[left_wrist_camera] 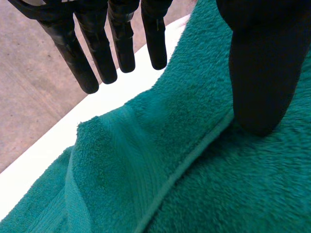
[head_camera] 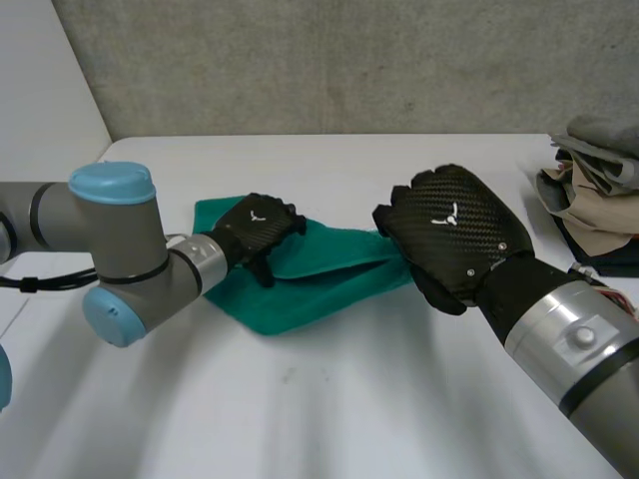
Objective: Fold the laundry.
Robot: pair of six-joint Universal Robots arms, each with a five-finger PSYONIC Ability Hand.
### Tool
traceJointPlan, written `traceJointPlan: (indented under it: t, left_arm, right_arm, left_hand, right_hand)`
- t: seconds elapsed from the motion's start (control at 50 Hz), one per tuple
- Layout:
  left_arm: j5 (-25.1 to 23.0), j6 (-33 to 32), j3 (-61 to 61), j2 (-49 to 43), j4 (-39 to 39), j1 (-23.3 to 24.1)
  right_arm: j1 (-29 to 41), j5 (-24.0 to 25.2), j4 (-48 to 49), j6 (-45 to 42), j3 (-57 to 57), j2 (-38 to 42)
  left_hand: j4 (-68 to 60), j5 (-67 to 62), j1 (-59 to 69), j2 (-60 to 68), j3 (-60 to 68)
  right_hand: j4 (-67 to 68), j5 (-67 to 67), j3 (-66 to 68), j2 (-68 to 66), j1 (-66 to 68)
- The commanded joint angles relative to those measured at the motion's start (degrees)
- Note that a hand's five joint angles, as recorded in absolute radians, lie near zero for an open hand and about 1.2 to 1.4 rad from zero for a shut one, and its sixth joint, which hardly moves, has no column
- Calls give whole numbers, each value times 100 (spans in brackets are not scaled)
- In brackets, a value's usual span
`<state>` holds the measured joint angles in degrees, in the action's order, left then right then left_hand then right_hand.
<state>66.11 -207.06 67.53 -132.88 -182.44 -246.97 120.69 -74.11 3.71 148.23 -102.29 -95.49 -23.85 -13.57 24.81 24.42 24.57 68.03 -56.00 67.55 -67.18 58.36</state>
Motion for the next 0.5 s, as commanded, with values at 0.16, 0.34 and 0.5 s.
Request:
traceJointPlan:
  t: [0.16, 0.34, 0.5]
  left_arm:
    - [94, 157, -161, -265, -423, 281]
    - [1113, 131, 417, 769, -653, 115]
    - [1149, 96, 1149, 1949, -1047, -360]
  right_arm:
    - [157, 2, -317, -74, -2, -427]
    - [-282, -33, -713, -215, 77, 56]
    - [-519, -428, -907, -1023, 647, 1251]
  left_hand:
    - [-4854, -4882, 4759, 4798, 4782]
    - [-5615, -5643, 5519, 5558, 5543]
    - [-5615, -5643, 5519, 5558, 5543]
  right_hand:
    - [1197, -1400, 1245, -1282, 2164]
    - [1197, -1400, 1245, -1282, 2164]
    - [1197, -1400, 1245, -1282, 2164]
